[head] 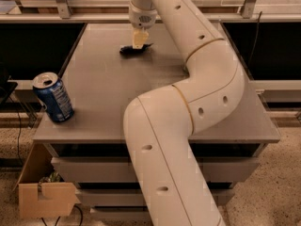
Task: Move rxbar blueberry near pepsi can
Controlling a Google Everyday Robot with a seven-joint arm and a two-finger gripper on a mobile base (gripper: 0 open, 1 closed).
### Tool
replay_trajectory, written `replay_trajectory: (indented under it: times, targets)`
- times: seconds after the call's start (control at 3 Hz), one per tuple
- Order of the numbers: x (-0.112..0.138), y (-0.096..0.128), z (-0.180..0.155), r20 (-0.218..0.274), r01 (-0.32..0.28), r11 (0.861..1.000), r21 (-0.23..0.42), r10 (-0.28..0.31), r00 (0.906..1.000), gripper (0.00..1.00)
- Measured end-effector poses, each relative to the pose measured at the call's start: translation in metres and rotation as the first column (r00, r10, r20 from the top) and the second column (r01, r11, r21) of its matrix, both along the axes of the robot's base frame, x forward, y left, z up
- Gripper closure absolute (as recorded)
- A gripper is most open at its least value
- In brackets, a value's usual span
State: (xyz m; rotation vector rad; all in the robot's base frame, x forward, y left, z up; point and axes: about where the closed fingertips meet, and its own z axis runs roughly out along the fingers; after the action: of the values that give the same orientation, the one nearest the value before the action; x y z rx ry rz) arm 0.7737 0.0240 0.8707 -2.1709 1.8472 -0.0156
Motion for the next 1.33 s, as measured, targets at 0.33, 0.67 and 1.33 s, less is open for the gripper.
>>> replay_trajectory:
  times: [0.33,0.67,1.33]
  targets:
    - [-0.010,-0.003,0.036,0.043,-0.013,0.999,0.034,0.011,0.9990,1.00]
    - [-0.025,0.000,0.062,0.063,-0.059,0.997,0.040,0.056,0.9964,1.00]
    - [-0.054,0.029,0.102,0.089,-0.172,0.982,0.073,0.165,0.9822,1.00]
